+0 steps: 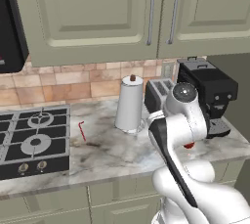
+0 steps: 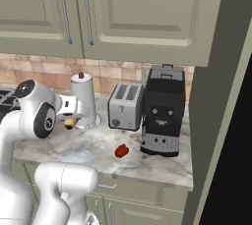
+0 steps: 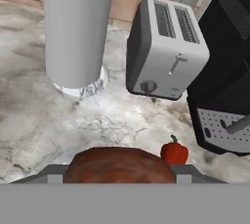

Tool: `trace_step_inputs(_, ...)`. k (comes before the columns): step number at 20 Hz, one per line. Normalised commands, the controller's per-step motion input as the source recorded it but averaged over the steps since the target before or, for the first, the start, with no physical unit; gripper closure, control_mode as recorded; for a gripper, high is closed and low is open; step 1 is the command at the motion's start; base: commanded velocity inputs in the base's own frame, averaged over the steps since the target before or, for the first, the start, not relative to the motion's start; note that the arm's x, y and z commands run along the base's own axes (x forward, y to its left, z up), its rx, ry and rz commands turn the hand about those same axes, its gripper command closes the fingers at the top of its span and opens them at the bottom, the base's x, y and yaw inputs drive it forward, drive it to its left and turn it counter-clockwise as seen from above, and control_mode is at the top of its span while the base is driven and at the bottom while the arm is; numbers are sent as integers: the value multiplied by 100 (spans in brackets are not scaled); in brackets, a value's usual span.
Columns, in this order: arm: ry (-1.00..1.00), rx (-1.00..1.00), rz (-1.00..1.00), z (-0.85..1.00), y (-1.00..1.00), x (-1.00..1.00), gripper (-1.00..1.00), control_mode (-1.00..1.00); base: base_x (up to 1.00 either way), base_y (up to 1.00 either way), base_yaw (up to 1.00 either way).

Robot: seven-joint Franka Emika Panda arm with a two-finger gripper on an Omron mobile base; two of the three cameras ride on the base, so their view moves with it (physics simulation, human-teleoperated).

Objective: Place the bell pepper and mushroom inside the fridge drawer. Close the drawer after placing the vegetables.

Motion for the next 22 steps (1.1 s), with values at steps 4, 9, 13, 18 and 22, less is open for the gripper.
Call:
trace_step_inputs(4,-10,0,0,77,0,-76,100,-100,0,0,0)
trace_step_inputs(9,-4,0,0,30,0,-70,100,-100,0,0,0)
trace_step_inputs(13,0,0,0,13,0,-32,100,-100,0,0,0)
trace_step_inputs(18,1,-2,0,-1,5,-1,100,-100,0,0,0)
trace_step_inputs(22,0,0,0,0,0,3,100,-100,0,0,0)
